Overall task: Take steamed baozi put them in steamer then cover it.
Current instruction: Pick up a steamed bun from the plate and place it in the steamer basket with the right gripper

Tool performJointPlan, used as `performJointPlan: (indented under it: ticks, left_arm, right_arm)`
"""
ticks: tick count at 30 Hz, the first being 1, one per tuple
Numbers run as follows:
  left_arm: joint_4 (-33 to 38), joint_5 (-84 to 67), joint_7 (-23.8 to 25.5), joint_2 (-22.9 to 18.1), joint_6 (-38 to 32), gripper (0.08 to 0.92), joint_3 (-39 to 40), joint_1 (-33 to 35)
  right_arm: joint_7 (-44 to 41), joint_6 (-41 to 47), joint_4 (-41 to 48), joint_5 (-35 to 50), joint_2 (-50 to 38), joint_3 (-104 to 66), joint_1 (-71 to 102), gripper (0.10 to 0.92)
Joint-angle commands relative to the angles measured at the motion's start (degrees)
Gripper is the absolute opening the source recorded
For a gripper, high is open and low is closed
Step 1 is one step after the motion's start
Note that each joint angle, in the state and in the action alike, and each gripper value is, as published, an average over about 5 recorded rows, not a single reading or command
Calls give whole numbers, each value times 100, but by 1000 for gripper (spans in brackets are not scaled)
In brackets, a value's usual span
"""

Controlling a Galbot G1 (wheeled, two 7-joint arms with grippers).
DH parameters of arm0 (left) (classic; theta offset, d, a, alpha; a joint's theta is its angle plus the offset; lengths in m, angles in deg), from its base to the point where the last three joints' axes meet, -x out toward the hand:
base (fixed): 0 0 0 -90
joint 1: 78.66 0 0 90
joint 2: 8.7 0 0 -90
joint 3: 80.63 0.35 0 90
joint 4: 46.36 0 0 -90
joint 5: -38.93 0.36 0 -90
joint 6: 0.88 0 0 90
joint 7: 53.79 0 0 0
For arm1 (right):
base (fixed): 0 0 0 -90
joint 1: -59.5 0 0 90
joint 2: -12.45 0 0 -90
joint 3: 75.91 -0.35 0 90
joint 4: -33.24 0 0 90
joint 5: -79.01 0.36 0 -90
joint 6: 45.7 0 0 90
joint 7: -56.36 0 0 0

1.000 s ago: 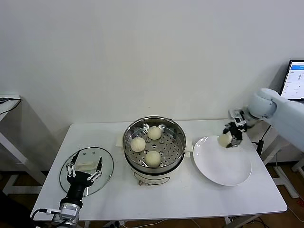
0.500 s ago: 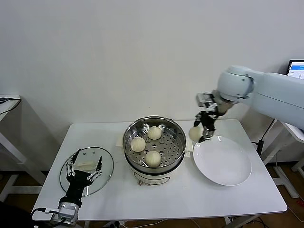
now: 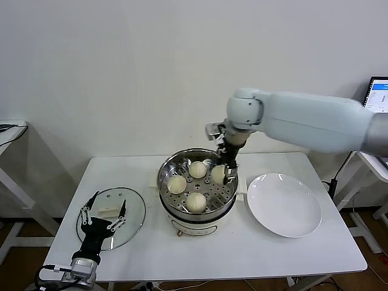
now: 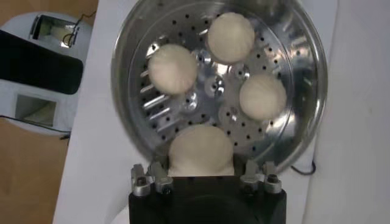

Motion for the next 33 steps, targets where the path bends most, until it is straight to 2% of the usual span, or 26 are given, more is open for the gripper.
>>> performJointPlan:
  ticks: [1,16,21,26,33]
  left_arm:
    - [-21,-20,5,6,7,823,-18,-21]
    - [-20,-42,15,0,3,823,-65,-13]
    - [7,-44,12,-6,6,823,-75,8]
    - [13,-35,-5,-11,23,823,-39,14]
    - [13,-81,-38,-43,129,823,-62,-61]
  right_arm:
    - [-18,29,766,-383,595,-119,701,696]
    - [-55,14,880,-652,536,-250,1010,696]
    - [-37,0,773,-570,368,-363,909,746]
    - [-117,-37,495,-277,-115,-610,498,817]
    - [-283,-102,-33,84,-1356,-1486,169,823]
